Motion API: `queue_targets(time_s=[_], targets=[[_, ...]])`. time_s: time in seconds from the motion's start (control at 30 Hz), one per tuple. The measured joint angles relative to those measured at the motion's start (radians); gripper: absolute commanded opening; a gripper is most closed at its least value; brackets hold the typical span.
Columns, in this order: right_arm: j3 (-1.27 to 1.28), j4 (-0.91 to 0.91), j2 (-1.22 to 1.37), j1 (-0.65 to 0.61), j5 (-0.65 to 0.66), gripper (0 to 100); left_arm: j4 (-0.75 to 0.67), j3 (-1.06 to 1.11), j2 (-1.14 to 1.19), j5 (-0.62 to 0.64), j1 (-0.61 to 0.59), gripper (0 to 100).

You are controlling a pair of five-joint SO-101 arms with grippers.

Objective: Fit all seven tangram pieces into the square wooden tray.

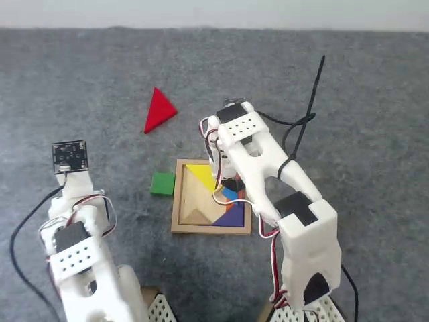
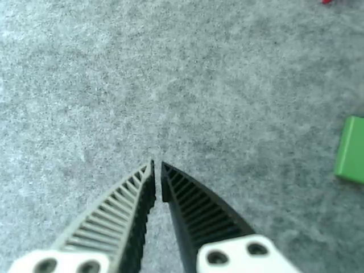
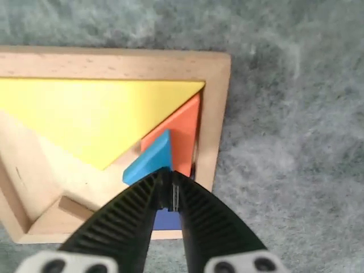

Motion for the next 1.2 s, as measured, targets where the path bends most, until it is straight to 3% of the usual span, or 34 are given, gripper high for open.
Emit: queue_targets(time_s=[0.5, 0.97, 1.2], targets=[[-0.028, 0.095, -0.009, 0.055, -0.068, 0.7, 0.0, 0.0, 0.0, 0.0, 0.0, 2], [0.08, -0.017, -0.011, -0.048, -0.074, 0.7, 0.0, 0.0, 0.0, 0.0, 0.0, 2], [0.08, -0.015, -0.034, -0.008, -0.074, 0.7, 0.0, 0.0, 0.0, 0.0, 0.0, 2]])
